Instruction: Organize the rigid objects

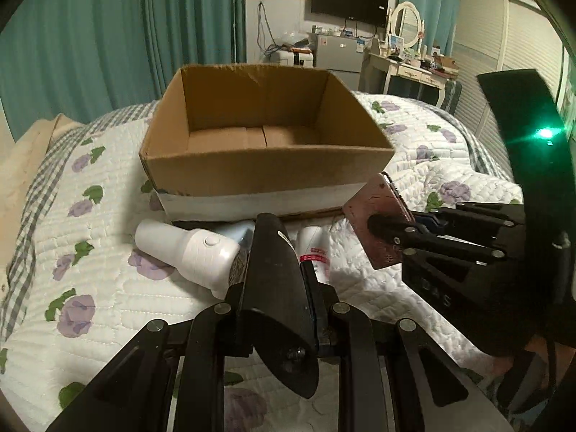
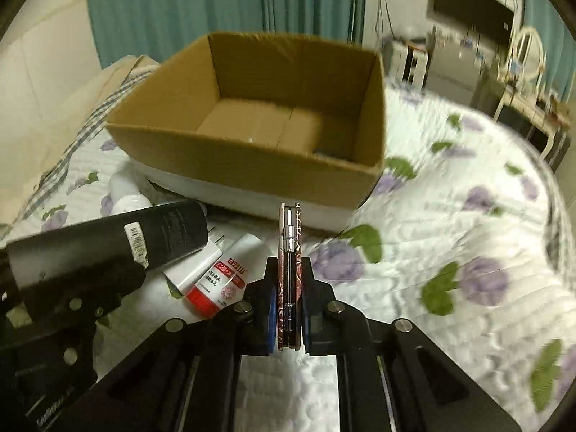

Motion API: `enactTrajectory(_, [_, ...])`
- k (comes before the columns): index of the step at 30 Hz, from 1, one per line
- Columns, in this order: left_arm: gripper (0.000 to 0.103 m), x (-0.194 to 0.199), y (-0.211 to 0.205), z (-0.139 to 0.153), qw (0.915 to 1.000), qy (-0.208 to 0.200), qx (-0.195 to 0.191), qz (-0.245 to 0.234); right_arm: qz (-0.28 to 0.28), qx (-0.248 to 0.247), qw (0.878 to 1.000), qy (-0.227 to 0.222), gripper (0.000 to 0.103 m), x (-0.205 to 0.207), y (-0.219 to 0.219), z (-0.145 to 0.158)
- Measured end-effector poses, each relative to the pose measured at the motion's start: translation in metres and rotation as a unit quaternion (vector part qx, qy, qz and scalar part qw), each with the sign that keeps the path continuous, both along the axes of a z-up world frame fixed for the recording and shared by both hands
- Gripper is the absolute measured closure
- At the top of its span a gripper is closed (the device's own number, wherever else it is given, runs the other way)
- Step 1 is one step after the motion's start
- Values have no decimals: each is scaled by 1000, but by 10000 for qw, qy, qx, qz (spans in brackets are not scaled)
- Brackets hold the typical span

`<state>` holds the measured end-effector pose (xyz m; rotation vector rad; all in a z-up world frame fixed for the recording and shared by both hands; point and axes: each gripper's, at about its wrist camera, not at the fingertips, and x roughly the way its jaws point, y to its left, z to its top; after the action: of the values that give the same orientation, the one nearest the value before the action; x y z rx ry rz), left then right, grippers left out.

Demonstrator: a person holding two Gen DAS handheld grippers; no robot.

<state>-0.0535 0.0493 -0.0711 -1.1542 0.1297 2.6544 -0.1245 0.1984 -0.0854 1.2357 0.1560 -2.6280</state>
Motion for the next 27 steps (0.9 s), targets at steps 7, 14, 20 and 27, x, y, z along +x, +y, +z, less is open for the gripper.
enactTrajectory(7, [82, 17, 0, 41, 9993, 352, 128, 8, -60, -77, 9993, 354, 93, 26, 18, 39])
enactTrajectory(14, [82, 25, 0, 93, 9965, 822, 146, 50, 59, -179, 9967, 787, 93, 36, 17, 88])
enactTrajectory(20, [82, 0, -4, 131, 9927, 1188, 65, 179, 215, -217, 9933, 1117, 93, 16, 16, 131])
enactTrajectory(27, [82, -62, -8, 131, 9927, 1171, -60, 280, 348, -272, 9922, 1164, 93, -40, 9, 142])
